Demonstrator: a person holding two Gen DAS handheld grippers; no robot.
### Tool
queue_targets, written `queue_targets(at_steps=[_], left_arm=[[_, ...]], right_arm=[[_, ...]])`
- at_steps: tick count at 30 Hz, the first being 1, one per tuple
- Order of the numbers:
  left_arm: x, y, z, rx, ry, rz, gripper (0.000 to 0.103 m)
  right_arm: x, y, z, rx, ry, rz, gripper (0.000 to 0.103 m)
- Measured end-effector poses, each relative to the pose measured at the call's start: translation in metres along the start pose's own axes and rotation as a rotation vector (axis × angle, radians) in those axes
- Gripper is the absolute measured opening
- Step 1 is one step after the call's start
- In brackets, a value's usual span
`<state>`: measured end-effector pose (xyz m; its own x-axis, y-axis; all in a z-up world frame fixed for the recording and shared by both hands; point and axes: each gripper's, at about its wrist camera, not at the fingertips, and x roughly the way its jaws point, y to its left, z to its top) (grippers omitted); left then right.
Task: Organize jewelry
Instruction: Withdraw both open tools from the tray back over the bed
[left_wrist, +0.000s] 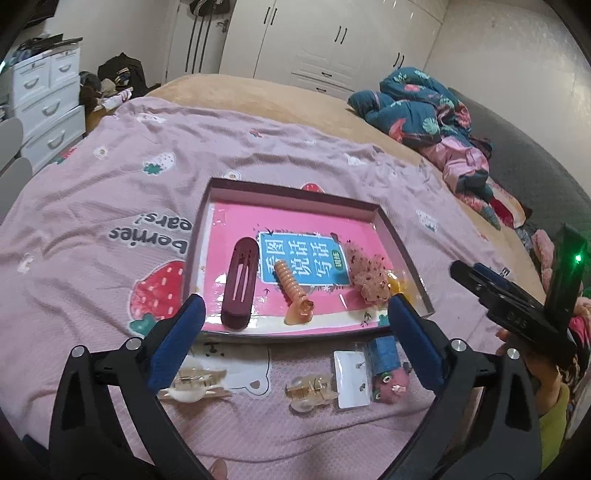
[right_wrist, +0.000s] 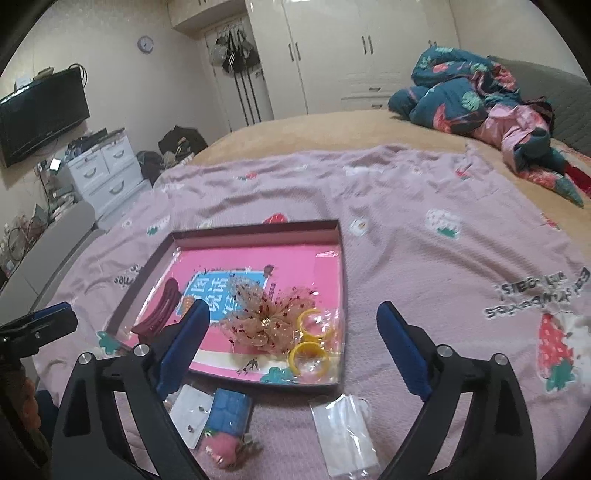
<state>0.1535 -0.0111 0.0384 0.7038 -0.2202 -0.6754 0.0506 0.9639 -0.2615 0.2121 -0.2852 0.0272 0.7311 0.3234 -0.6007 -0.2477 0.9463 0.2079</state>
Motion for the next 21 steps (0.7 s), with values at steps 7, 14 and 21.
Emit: queue_targets(at_steps=[7,14,21], left_arm=[[-0.032,0.001,0.004,-0.005,-0.054,-0.012,0.094],[-0.056,0.001,0.007,-0.01,-0.099,-0.029,0.094],[-0.08,0.002,0.006,-0.013,-0.14,-0.049,0.094]], right_arm=[[-0.044,-0.004,0.002,0.026,-0.07,-0.006,0.094],[-0.076,0.007,0.005,0.003,-0.122,-0.008,0.094],[-0.104,0.017,0.007,-0.018,-0.163,-0.019,0.094]])
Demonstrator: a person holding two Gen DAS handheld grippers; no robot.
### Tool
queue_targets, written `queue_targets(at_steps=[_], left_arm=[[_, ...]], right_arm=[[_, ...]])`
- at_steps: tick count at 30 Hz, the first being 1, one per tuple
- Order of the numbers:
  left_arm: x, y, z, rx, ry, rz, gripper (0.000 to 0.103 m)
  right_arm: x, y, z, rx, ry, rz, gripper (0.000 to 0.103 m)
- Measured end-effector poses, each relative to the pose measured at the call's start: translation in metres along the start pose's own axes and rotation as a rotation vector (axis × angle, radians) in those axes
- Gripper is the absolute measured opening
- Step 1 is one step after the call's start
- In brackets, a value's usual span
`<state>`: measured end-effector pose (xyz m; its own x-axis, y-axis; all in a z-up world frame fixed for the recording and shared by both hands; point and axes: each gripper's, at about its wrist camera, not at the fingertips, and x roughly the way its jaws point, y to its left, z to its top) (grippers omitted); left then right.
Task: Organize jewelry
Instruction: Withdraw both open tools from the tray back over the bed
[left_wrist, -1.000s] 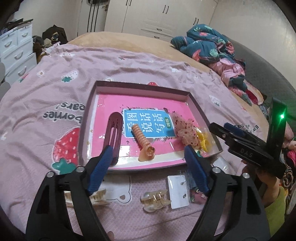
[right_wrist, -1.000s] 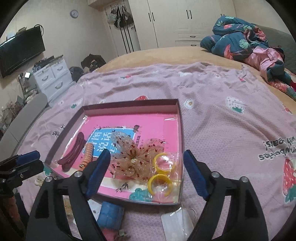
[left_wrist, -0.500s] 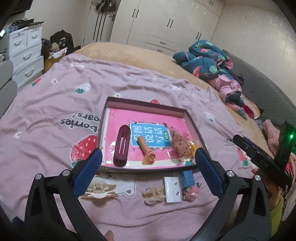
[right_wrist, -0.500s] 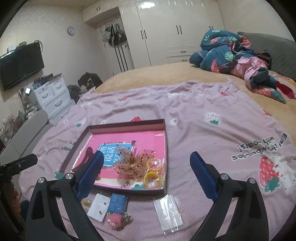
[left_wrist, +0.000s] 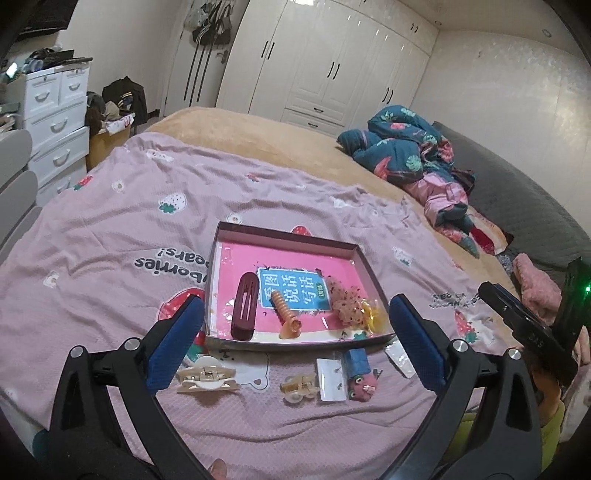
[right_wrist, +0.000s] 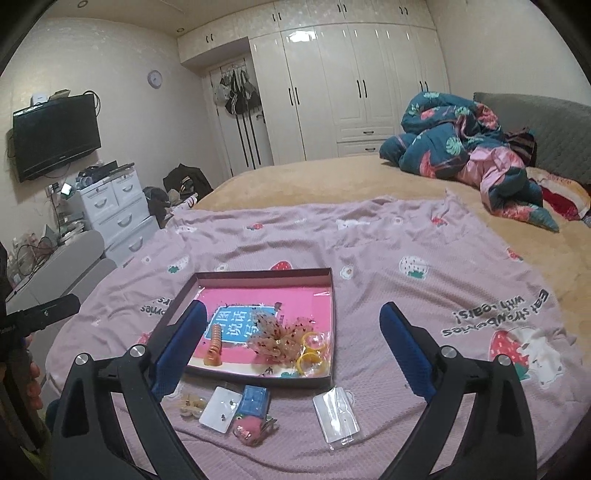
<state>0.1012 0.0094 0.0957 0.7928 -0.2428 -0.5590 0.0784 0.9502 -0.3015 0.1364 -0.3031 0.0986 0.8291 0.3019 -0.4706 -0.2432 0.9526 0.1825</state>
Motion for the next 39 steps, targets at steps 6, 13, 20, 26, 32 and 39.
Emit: queue_targets(at_steps=[6,13,20,26,32,39], left_arm=[[-0.017,-0.005,-0.002,0.021,-0.028,-0.016,0.094],[-0.033,-0.008,-0.007,0.035,-0.051,-0.027,0.094],[-0.042,-0.011,-0.016,0.06,-0.051,-0.031,0.094],[-0.038,-0.009,-0.028,0.075,-0.017,-0.017,0.094],[-0.033,-0.001,-0.043,0.087,0.024,0.013,0.094],[-0.024,0.006,-0.056,0.093,0.062,0.036,0.094]], right_arm=[[-0.02,0.01,0.002,-0.018,-0.025,0.006,0.094],[-0.037,0.019,0.002,-0.034,-0.04,0.024,0.096],[-0.044,0.026,-0.004,-0.048,-0.031,0.03,0.097],[-0.044,0.031,-0.014,-0.064,-0.009,0.046,0.097],[-0.04,0.035,-0.026,-0.072,0.023,0.051,0.097],[-0.03,0.035,-0.041,-0.076,0.071,0.051,0.097]])
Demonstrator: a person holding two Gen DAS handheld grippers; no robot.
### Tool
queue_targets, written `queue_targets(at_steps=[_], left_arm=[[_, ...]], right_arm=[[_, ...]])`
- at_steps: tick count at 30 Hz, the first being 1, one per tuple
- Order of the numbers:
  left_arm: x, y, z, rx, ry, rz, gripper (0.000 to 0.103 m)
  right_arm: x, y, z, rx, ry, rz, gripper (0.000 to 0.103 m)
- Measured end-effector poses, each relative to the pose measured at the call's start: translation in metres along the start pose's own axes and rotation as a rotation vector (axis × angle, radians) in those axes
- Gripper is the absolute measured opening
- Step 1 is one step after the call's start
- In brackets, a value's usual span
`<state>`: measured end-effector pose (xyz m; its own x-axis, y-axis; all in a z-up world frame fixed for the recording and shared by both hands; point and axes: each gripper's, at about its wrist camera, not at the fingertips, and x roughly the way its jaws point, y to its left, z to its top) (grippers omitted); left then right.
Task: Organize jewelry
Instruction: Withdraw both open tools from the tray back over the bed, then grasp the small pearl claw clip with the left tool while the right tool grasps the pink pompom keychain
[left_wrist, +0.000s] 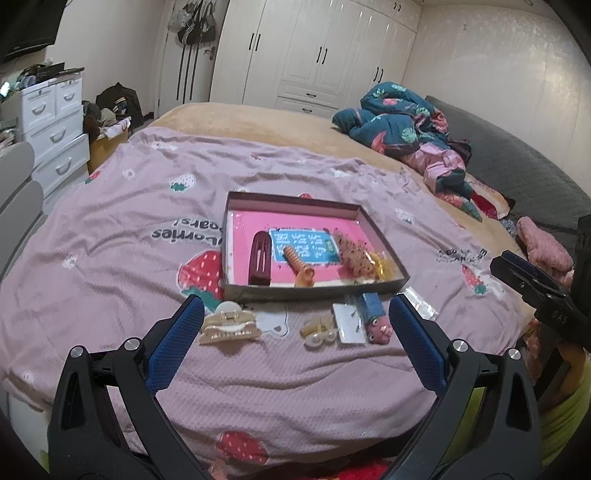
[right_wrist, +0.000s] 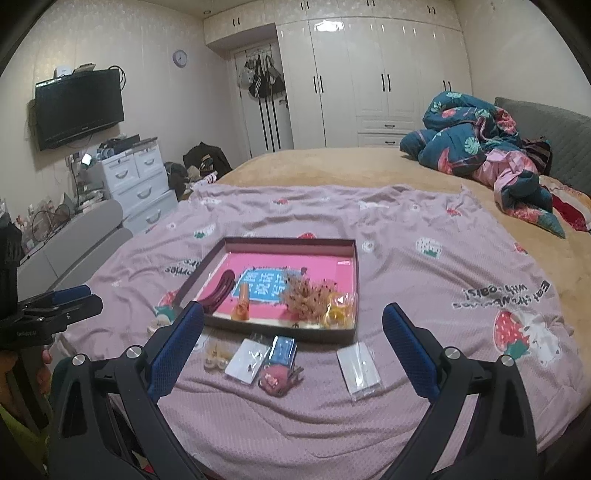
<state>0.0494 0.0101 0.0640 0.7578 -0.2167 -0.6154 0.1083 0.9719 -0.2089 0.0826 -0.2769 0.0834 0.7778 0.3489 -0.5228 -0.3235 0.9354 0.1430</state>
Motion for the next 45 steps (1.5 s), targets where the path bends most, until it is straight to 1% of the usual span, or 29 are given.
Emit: queue_targets(at_steps=[12,21,35,38,40,42,43,45], left_arm=[[0.023,0.001,-0.018,0.024,0.07,0.019,0.094],[0.048,0.001,-0.033,0.044,0.137,0.01,0.094],[0.082,-0.001,-0.054,0.084,0.227,-0.013,0.093],[0.088,-0.003,-0.057,0.092,0.242,-0.023,0.089],[0.092,-0.005,-0.059,0.101,0.25,-0.028,0.089],[0.095,-0.006,-0.061,0.104,0.258,-0.033,0.089],[0.097,-0.006,-0.061,0.105,0.26,-0.034,0.089],[0.1,-0.007,-0.062,0.108,0.265,-0.036,0.089]], right_arm=[[0.032,0.005,-0.029,-0.01,0.106,0.005,0.097],[0.062,0.001,-0.048,-0.008,0.19,0.001,0.097],[0.11,-0.003,-0.077,0.035,0.32,0.032,0.095],[0.118,-0.005,-0.08,0.051,0.343,0.055,0.085],[0.123,-0.005,-0.083,0.063,0.357,0.074,0.08],[0.129,-0.005,-0.085,0.082,0.377,0.101,0.072],[0.131,-0.004,-0.086,0.09,0.381,0.114,0.07],[0.136,-0.004,-0.088,0.112,0.395,0.139,0.061]])
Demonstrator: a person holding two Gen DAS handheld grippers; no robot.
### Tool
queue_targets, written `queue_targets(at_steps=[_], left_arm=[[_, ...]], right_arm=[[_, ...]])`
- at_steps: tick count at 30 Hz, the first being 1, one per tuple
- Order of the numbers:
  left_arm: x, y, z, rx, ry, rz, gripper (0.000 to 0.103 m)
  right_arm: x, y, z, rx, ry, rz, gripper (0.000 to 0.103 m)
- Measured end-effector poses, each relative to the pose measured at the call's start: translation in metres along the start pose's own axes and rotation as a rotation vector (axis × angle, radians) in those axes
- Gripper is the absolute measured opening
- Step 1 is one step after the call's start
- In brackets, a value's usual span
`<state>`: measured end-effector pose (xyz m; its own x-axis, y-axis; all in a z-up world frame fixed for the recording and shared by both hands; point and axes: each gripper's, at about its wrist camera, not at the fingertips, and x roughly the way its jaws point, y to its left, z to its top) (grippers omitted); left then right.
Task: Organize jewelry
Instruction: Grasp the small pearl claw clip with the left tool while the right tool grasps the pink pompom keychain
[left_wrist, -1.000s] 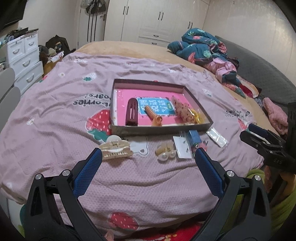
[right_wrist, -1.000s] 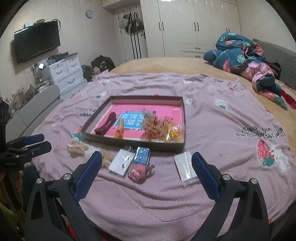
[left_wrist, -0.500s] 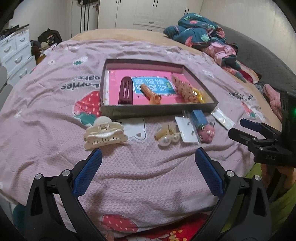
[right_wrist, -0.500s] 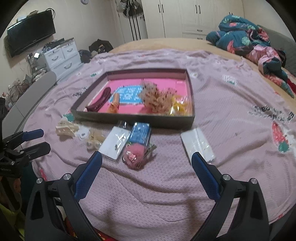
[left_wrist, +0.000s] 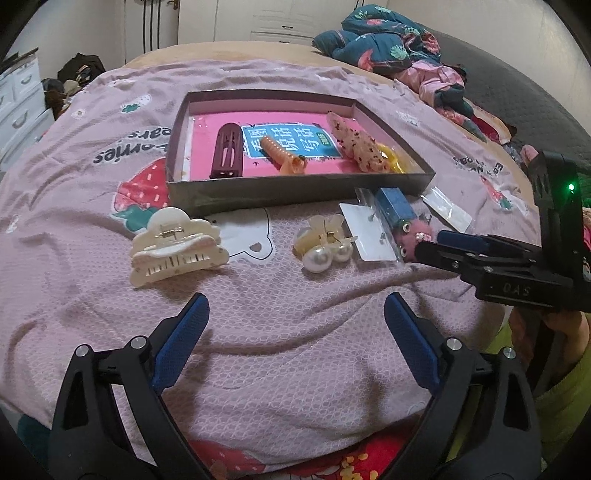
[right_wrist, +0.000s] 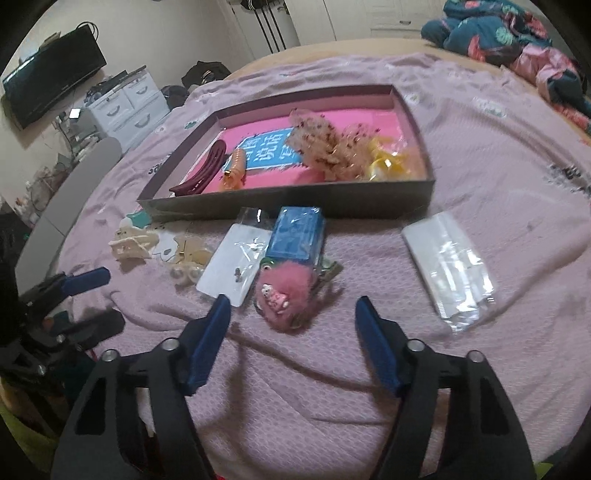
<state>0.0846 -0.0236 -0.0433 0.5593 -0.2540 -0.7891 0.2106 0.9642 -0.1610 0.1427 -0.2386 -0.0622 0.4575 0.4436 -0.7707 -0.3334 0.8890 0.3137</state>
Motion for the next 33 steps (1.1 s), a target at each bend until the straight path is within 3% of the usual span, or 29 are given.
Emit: queue_targets(at_steps=[4,6,13,16,27,33], left_arm=[[0.007,-0.001,0.003,0.002,0.0,-0.003,0.087],[0.012,-0.002,0.005,0.004,0.004,-0.005,0.084],[0.033,-0.007,0.016,0.006,0.023,-0.015,0.073],[0.041,-0.006,0.022,-0.015,0.019,-0.014,0.059],[0.06,-0.009,0.035,-0.018,0.027,-0.027,0.053],[0.068,-0.011,0.04,-0.026,0.032,-0.048,0.041]], right_arm=[[0.01,-0.004,0.003,0.038,0.02,0.04,0.046],[0.012,-0.006,0.004,0.046,0.021,0.048,0.031],[0.007,-0.01,0.003,0.045,-0.009,0.046,0.028],[0.002,-0.012,0.002,0.026,-0.029,0.012,0.028],[-0.014,-0.015,0.002,0.003,-0.078,-0.026,0.028],[-0.023,-0.011,0.003,-0.008,-0.102,-0.022,0.028]])
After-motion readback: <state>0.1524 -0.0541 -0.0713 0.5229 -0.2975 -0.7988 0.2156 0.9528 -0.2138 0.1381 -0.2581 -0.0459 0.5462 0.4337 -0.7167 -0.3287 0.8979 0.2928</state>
